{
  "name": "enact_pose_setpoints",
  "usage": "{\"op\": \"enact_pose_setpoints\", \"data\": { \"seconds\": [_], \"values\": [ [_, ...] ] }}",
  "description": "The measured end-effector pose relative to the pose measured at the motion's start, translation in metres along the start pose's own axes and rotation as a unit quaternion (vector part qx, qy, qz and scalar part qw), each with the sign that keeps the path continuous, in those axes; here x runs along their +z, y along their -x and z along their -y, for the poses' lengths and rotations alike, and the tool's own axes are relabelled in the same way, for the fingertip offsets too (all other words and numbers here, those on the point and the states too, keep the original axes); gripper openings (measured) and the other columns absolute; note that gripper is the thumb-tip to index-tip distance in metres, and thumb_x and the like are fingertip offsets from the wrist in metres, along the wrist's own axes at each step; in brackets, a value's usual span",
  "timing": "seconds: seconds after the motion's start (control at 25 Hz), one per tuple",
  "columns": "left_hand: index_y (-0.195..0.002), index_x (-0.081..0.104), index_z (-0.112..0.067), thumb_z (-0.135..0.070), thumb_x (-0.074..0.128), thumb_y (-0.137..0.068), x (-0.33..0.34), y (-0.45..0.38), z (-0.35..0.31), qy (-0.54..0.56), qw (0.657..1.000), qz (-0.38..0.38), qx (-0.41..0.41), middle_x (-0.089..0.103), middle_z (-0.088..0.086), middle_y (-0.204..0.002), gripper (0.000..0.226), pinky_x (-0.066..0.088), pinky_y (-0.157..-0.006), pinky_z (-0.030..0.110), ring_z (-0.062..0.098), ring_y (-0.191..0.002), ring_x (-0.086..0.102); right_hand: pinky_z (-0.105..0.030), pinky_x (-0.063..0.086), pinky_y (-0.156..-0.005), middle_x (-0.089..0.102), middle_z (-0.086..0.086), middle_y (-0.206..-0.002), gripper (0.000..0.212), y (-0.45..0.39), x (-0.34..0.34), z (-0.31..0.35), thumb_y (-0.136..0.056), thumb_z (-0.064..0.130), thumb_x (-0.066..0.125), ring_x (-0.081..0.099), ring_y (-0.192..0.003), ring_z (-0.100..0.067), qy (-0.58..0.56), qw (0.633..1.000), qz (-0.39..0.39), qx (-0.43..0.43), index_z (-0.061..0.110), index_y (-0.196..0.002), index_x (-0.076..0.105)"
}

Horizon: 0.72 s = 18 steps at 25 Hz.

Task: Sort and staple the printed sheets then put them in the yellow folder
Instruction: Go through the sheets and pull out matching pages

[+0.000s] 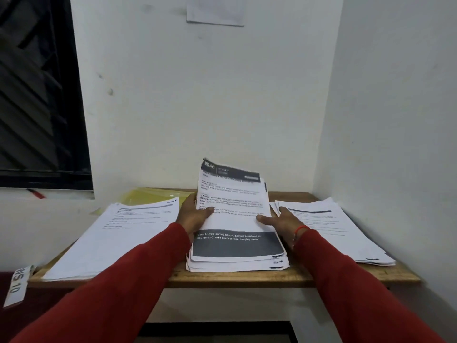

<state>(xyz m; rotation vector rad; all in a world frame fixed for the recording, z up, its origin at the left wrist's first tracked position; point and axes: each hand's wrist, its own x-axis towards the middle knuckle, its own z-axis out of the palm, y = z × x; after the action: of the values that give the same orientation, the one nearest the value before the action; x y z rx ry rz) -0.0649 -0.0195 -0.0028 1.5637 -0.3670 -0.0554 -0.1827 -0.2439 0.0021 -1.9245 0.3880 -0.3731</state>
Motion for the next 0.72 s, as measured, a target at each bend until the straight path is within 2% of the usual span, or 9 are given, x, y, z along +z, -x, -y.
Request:
{"op": "enact_pose_setpoints", "data": {
  "seconds": [0.04,0.12,0.2,0.28,0.36,0.44,0.56,0.72],
  "values": [
    [-0.126,0.057,-0.005,0.006,0.069,-0.087,0.001,0.005,-0.01,0.033,0.999,0.01,0.038,0.071,0.009,-0.113,0.042,0.06,-0.079,0.029,0.02,-0.094,0.07,-0.032,0.041,-0.106,0.057,-0.007,-0.136,0.095,-0.002,-0.004,-0.001,-0.069,0.039,0.087,0.058,-0.122,-0.027,-0.086,0.996,0.005,-0.001,0.007,-0.144,0.04],
    [-0.126,0.056,-0.009,0.005,0.065,-0.09,0.004,0.014,-0.034,0.055,0.992,0.035,0.112,0.071,0.004,-0.112,0.039,0.058,-0.072,0.021,0.013,-0.091,0.07,-0.046,0.05,-0.102,0.067,-0.014,-0.124,0.063,-0.001,-0.007,0.011,-0.077,0.022,0.082,0.067,-0.11,-0.029,-0.2,0.978,0.026,-0.061,0.005,-0.131,0.056],
    [-0.128,0.052,-0.012,0.001,0.061,-0.094,0.006,0.021,-0.06,0.036,0.982,0.05,0.18,0.069,0.001,-0.116,0.037,0.057,-0.078,0.023,0.01,-0.096,0.069,-0.047,0.05,-0.101,0.069,-0.015,-0.12,0.042,-0.002,-0.01,0.031,-0.083,0.004,0.073,0.067,-0.11,-0.031,-0.231,0.963,-0.012,-0.139,0.005,-0.124,0.061],
    [-0.13,0.045,-0.014,-0.002,0.055,-0.099,0.008,0.025,-0.079,0.012,0.971,0.048,0.233,0.065,-0.002,-0.119,0.035,0.055,-0.084,0.021,0.005,-0.101,0.065,-0.042,0.052,-0.098,0.07,-0.014,-0.118,0.04,-0.001,-0.017,0.056,-0.084,-0.005,0.07,0.067,-0.109,-0.029,-0.226,0.95,-0.053,-0.211,0.006,-0.121,0.061],
    [-0.132,0.038,-0.012,-0.003,0.051,-0.1,0.011,0.028,-0.087,-0.011,0.96,0.034,0.278,0.06,-0.002,-0.121,0.035,0.053,-0.089,0.021,0.005,-0.107,0.062,-0.037,0.054,-0.094,0.07,-0.012,-0.118,0.041,0.001,-0.022,0.072,-0.084,-0.007,0.068,0.067,-0.107,-0.026,-0.219,0.941,-0.061,-0.252,0.009,-0.121,0.06],
    [-0.131,0.035,-0.015,-0.007,0.051,-0.101,0.012,0.031,-0.08,-0.032,0.954,0.028,0.297,0.058,-0.004,-0.122,0.035,0.054,-0.091,0.024,0.007,-0.11,0.062,-0.037,0.054,-0.095,0.068,-0.013,-0.12,0.044,0.001,-0.024,0.069,-0.083,-0.005,0.07,0.067,-0.109,-0.026,-0.214,0.943,-0.05,-0.25,0.007,-0.124,0.057],
    [-0.129,0.035,-0.021,-0.015,0.051,-0.103,0.015,0.038,-0.045,-0.053,0.96,0.028,0.272,0.06,-0.007,-0.12,0.031,0.057,-0.088,0.028,0.007,-0.107,0.064,-0.043,0.052,-0.1,0.067,-0.01,-0.123,0.049,0.003,-0.02,0.044,-0.085,0.002,0.071,0.065,-0.113,-0.025,-0.197,0.954,-0.043,-0.223,0.008,-0.13,0.051],
    [-0.127,0.042,-0.016,-0.016,0.049,-0.103,0.019,0.04,-0.031,-0.099,0.958,-0.014,0.268,0.063,-0.001,-0.117,0.025,0.051,-0.079,0.014,0.013,-0.105,0.063,-0.047,0.049,-0.102,0.067,-0.009,-0.123,0.043,0.002,-0.015,0.034,-0.09,0.004,0.066,0.064,-0.115,-0.027,-0.207,0.952,-0.037,-0.221,0.011,-0.13,0.052]
  ]
}}
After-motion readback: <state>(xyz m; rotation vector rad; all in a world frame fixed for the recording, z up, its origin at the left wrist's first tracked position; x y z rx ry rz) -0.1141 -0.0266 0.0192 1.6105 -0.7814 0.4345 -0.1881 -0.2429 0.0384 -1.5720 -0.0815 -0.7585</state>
